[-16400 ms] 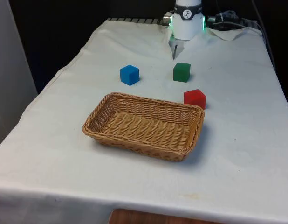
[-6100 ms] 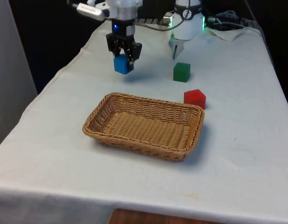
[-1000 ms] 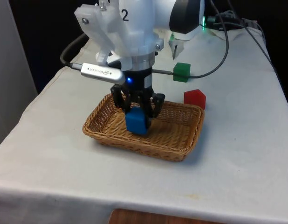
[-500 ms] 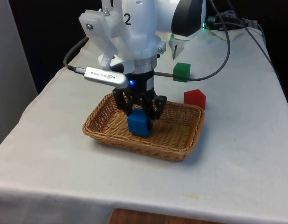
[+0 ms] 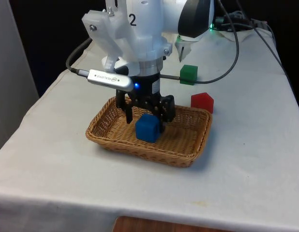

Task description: Pick up the blue cube and place it into the basket.

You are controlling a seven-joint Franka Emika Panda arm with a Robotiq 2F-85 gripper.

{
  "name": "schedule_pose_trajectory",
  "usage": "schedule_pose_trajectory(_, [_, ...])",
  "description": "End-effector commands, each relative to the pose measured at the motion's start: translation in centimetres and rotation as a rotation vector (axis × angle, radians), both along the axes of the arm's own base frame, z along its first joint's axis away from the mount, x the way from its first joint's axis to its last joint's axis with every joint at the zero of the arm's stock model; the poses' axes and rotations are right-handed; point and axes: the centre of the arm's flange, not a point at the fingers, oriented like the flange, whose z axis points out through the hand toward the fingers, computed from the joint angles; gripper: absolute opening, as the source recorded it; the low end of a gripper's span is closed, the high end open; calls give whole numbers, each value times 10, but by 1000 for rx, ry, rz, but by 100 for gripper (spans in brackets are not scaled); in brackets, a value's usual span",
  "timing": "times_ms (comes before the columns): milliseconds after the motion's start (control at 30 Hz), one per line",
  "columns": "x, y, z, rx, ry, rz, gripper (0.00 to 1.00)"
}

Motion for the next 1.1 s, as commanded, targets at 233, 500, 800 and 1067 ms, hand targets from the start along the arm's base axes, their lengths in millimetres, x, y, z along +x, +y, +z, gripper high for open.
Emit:
schedule_pose_trajectory(233, [0,0,16,-1,-3,1,100])
schedule_pose_trajectory(500, [-4,1,44,4,3,14,100])
schedule_pose_trajectory(800, [-10,13,80,4,3,39,100])
schedule_pose_trajectory(1067, [-13,25,102,3,5,56,100])
